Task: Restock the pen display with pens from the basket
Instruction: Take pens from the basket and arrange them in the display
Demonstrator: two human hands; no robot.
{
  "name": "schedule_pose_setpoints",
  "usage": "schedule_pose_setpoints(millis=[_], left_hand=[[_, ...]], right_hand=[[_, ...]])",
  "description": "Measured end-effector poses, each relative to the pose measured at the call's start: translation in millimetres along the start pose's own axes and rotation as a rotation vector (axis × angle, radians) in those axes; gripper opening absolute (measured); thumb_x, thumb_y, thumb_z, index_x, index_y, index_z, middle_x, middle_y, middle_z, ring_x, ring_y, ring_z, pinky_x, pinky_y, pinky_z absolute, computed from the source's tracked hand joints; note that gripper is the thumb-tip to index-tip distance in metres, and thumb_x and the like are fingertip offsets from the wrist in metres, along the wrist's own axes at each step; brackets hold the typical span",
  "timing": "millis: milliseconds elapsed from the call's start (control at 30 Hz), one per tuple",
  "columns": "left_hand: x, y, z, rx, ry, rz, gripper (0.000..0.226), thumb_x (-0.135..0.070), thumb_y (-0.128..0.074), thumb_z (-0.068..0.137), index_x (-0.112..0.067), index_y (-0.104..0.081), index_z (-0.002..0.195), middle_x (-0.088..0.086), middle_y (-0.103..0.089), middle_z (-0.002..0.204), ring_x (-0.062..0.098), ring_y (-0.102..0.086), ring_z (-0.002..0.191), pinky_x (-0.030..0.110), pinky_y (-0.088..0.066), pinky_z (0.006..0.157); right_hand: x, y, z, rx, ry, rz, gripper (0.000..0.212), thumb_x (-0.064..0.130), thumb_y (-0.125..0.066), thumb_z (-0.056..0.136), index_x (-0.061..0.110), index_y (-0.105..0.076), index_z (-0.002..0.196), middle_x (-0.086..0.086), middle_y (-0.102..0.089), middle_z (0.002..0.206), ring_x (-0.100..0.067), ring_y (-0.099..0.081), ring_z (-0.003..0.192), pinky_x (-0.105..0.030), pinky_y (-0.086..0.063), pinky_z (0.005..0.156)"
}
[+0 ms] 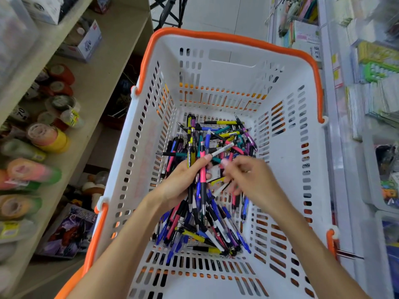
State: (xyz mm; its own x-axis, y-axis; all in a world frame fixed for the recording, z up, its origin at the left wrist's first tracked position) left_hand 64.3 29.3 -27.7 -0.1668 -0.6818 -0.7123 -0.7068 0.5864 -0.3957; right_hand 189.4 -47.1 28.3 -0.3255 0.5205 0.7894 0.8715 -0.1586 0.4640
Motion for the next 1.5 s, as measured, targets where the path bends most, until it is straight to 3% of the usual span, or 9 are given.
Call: schedule_pose_setpoints(millis=[167, 333, 700, 833, 967, 1167, 1300, 1400, 1500], left_hand=[[8.6, -8.8, -2.1, 0.147, 0.096, 0.041, 0.019, -0.025, -0.053, 0.095, -0.015, -0.051, 0.079, -0.004, -0.048, 0.058, 0.012, -0.046, 0.055, 0.025, -0.042, 0.063], [8.9, -7.7, -6.5, 0.182, 0.163, 0.027, 0.010, -0.015, -0.059, 0.082, -0.012, -0.050, 0.080, -0.002, -0.046, 0.061, 0.010, -0.040, 0.052, 0.019, -0.041, 0.051], [2.8, -2.3, -5.4, 0.090, 0.031, 0.090, 0.010, -0.015, -0.047, 0.098, -0.012, -0.054, 0.091, -0.009, -0.039, 0.058, 0.007, -0.032, 0.050, 0.017, -0.036, 0.048], [-2.9, 2.5, -1.0, -0.051, 0.013, -0.302, 0.023, -0.023, -0.050, 0.097, -0.016, -0.059, 0.117, -0.001, -0.073, 0.089, 0.013, -0.070, 0.074, 0.025, -0.058, 0.061], [-7.0, 4.2, -0.8, -0.063, -0.044, -0.504, 0.031, -0.030, -0.049, 0.096, -0.023, -0.053, 0.126, 0.005, -0.069, 0.118, 0.018, -0.068, 0.104, 0.031, -0.058, 0.083], [-4.7, 3.2, -1.6, -0.075, 0.001, -0.407, 0.030, -0.037, -0.046, 0.097, -0.025, -0.070, 0.110, -0.001, -0.068, 0.120, 0.008, -0.066, 0.106, 0.026, -0.056, 0.082], [0.0, 10.0, 0.0, -0.118, 0.067, -0.339, 0.027, -0.032, -0.053, 0.094, -0.015, -0.070, 0.108, -0.001, -0.074, 0.099, 0.007, -0.070, 0.087, 0.026, -0.056, 0.076], [1.4, 9.8, -2.8, -0.022, 0.126, -0.272, 0.030, -0.030, -0.060, 0.089, -0.013, -0.070, 0.113, -0.001, -0.069, 0.085, 0.012, -0.066, 0.073, 0.029, -0.056, 0.073], [4.2, 0.9, -9.5, 0.146, 0.256, -0.082, 0.023, -0.031, -0.063, 0.086, -0.023, -0.073, 0.105, -0.003, -0.066, 0.081, 0.013, -0.064, 0.073, 0.030, -0.056, 0.081]], right_hand=[[-1.4, 9.2, 32.2, -0.028, -0.133, 0.021, 0.041, 0.055, -0.050, 0.089, 0.018, -0.057, 0.104, 0.004, -0.061, 0.079, 0.000, -0.054, 0.052, -0.021, -0.042, 0.055], [-5.9, 0.9, 40.0, -0.040, -0.117, 0.088, 0.021, 0.036, -0.055, 0.094, 0.015, -0.060, 0.094, 0.003, -0.055, 0.073, -0.004, -0.046, 0.052, -0.019, -0.037, 0.053], [16.9, 42.3, 23.8, -0.618, 0.074, 0.377, 0.020, 0.019, -0.034, 0.103, 0.024, -0.040, 0.084, -0.001, -0.052, 0.071, -0.010, -0.040, 0.049, -0.020, -0.032, 0.045], [26.9, 32.5, 3.6, -0.558, 0.213, 0.288, 0.013, 0.020, -0.049, 0.094, 0.026, -0.045, 0.083, 0.007, -0.067, 0.076, -0.011, -0.065, 0.062, -0.018, -0.048, 0.054], [10.6, -2.2, -14.9, -0.353, 0.208, 0.079, 0.008, 0.028, -0.060, 0.084, 0.023, -0.054, 0.085, 0.012, -0.071, 0.084, 0.000, -0.068, 0.074, -0.021, -0.054, 0.064], [-7.3, -32.3, -26.6, -0.150, 0.250, -0.238, 0.013, 0.024, -0.068, 0.082, 0.025, -0.059, 0.090, 0.015, -0.070, 0.086, 0.013, -0.059, 0.075, -0.018, -0.053, 0.071], [-5.7, -30.5, -22.8, -0.007, 0.251, -0.279, 0.023, 0.052, -0.060, 0.083, 0.031, -0.063, 0.092, 0.023, -0.066, 0.091, 0.008, -0.059, 0.082, -0.015, -0.048, 0.071], [2.9, -10.2, -10.5, -0.139, 0.184, -0.088, 0.031, 0.062, -0.046, 0.084, 0.036, -0.064, 0.089, 0.022, -0.067, 0.086, 0.007, -0.061, 0.080, -0.008, -0.045, 0.070], [4.1, 7.4, 10.3, -0.266, 0.102, -0.017, 0.026, 0.043, -0.043, 0.096, 0.029, -0.060, 0.110, 0.015, -0.065, 0.101, 0.005, -0.058, 0.092, -0.005, -0.043, 0.079]])
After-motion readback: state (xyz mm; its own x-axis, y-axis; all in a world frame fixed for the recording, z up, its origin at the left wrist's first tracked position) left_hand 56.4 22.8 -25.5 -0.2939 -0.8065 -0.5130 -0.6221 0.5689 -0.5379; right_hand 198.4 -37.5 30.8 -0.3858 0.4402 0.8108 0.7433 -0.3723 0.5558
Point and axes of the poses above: each hand's wrist, its own z-axis towards the middle knuckle, its own y-axis out of the back of the hand, x = y × z, the point moved 3 cm from there along z, towards the middle knuckle
